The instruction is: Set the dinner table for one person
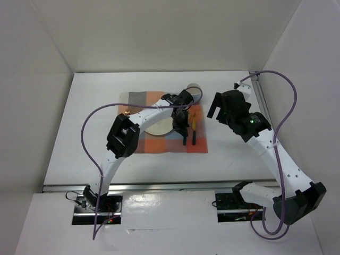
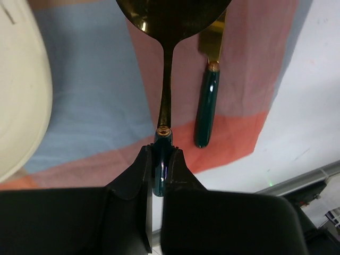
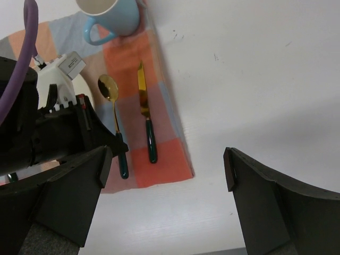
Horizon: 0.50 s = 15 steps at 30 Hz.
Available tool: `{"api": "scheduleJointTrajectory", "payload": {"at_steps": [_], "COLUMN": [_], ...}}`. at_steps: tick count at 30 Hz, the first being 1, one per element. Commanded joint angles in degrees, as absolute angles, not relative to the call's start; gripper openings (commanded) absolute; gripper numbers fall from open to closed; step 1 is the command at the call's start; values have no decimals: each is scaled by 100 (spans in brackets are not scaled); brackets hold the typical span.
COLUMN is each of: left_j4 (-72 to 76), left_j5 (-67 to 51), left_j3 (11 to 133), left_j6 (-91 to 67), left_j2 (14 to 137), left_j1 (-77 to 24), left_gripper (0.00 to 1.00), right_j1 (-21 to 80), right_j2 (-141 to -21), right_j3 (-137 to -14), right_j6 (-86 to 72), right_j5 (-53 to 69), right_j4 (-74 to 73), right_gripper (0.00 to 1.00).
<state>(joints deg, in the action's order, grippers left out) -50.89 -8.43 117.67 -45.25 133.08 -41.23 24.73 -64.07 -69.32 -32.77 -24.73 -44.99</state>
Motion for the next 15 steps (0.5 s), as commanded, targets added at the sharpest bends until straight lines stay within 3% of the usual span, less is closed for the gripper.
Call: {"api": "scheduleJointTrajectory", "payload": {"at_steps": [1,7,10,15], "left_j4": [-4939,-4877,-4878,-4816], "left_j5": [-844,-730,-799,-853], "left_j3": [11988,12383,12384,12261], "left_j6": [-4824,-4948,-4948,-4948], "left_j2": [13517,13852,13922,13755], "left_j1": [-4140,-4140,-4140,-4140], "left_gripper": [0,0,24,33], "right_j1": [2391,2391,2391,2391], "right_j2": [-6390,-6390,-6390,-6337], "right_j3": [-6926,-6926,-6979,-6979], "right_j6": [-3340,-3340,-3340,-3340], "right_j5": [-2637,-2505,-2505,-2505], "right_j4": [-4649,-4649,-4720,-4720], "right_gripper": [100,100,100,100]}}
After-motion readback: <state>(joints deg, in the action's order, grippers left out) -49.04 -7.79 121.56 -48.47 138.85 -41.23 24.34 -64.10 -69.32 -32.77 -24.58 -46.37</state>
